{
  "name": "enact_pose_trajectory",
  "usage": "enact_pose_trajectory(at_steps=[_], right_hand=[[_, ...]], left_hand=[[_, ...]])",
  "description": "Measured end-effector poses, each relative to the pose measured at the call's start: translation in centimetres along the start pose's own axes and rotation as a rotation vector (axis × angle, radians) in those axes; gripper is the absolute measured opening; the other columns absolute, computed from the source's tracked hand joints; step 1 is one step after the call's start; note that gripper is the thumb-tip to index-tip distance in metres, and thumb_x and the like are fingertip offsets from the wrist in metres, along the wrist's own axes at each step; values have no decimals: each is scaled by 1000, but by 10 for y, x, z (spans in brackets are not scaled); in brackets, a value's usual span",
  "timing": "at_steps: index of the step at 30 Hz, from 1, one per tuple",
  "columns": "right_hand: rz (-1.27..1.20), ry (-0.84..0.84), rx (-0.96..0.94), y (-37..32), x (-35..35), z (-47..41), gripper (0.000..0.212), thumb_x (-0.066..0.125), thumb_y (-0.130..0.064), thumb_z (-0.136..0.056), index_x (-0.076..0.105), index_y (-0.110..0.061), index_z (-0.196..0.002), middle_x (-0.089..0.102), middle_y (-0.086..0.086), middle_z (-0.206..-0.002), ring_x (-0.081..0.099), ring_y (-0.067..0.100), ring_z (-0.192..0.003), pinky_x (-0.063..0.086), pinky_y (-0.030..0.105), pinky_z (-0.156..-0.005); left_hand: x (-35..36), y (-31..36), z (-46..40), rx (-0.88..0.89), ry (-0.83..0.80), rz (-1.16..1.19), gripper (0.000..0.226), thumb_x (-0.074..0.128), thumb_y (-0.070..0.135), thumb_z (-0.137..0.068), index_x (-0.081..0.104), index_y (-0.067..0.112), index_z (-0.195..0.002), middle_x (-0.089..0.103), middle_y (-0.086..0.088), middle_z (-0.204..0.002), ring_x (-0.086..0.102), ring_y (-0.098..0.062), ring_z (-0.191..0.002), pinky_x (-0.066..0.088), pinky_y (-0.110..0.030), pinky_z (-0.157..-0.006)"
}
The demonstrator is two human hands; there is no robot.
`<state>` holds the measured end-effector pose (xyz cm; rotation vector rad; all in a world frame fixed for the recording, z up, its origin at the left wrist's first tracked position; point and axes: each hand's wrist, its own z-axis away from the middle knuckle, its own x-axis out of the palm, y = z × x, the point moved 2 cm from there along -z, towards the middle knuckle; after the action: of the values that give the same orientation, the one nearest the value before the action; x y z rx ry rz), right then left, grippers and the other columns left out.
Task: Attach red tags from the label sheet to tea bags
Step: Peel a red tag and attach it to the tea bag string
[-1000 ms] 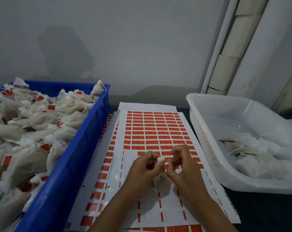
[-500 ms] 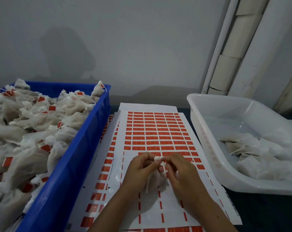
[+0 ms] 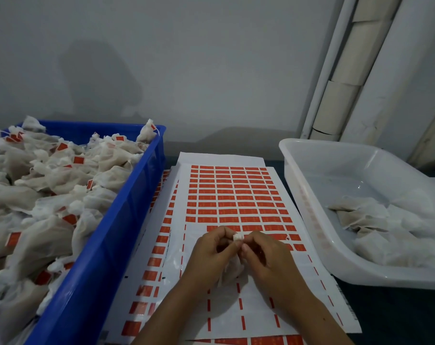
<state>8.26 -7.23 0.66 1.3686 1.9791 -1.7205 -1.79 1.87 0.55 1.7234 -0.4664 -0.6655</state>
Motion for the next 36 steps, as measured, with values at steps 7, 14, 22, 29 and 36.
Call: enact_pose_trajectory(at_steps=[7, 14, 22, 29, 36], right_hand=[[42, 27, 7, -2, -3, -1, 13, 43, -47, -85, 48, -42, -74, 55, -27, -70, 56, -5, -78, 45, 5, -64], [163, 129, -28, -10, -9, -2, 6, 60, -24, -85, 63, -19, -83, 65, -12, -79, 57, 3, -61, 43, 9, -70], [126, 193, 72, -11, -15, -1, 7, 57, -25, -87, 56, -24, -80, 68, -8, -82, 63, 8, -66, 52, 16, -73], [118, 123, 66, -7, -12, 2, 5, 54, -31, -87, 51, -31, -83, 58, -23, -77, 59, 4, -65, 45, 10, -69], [125, 132, 64, -6, -9, -2, 5, 56, -28, -87, 52, -29, -83, 61, -18, -81, 60, 5, -65, 47, 12, -74]], left_hand=[[1, -1, 0, 6, -6, -26, 5, 60, 24, -87, 59, 28, -85, 66, 12, -86, 65, -9, -84, 52, -12, -75], [2, 3, 2, 59, 68, -119, 9, 62, 25, -85, 58, 30, -79, 66, 14, -77, 64, -4, -74, 49, -6, -66], [-2, 6, 0, 50, 128, -107, 9, 62, 25, -85, 59, 25, -76, 66, 12, -73, 63, 2, -72, 45, -1, -59], [-3, 3, -1, 9, 41, -68, 8, 59, 26, -87, 56, 25, -80, 63, 14, -75, 63, 2, -73, 46, -4, -59], [-4, 5, 0, 23, 42, -95, 15, 58, 26, -87, 59, 19, -74, 62, 18, -59, 63, 1, -65, 47, -5, -61]])
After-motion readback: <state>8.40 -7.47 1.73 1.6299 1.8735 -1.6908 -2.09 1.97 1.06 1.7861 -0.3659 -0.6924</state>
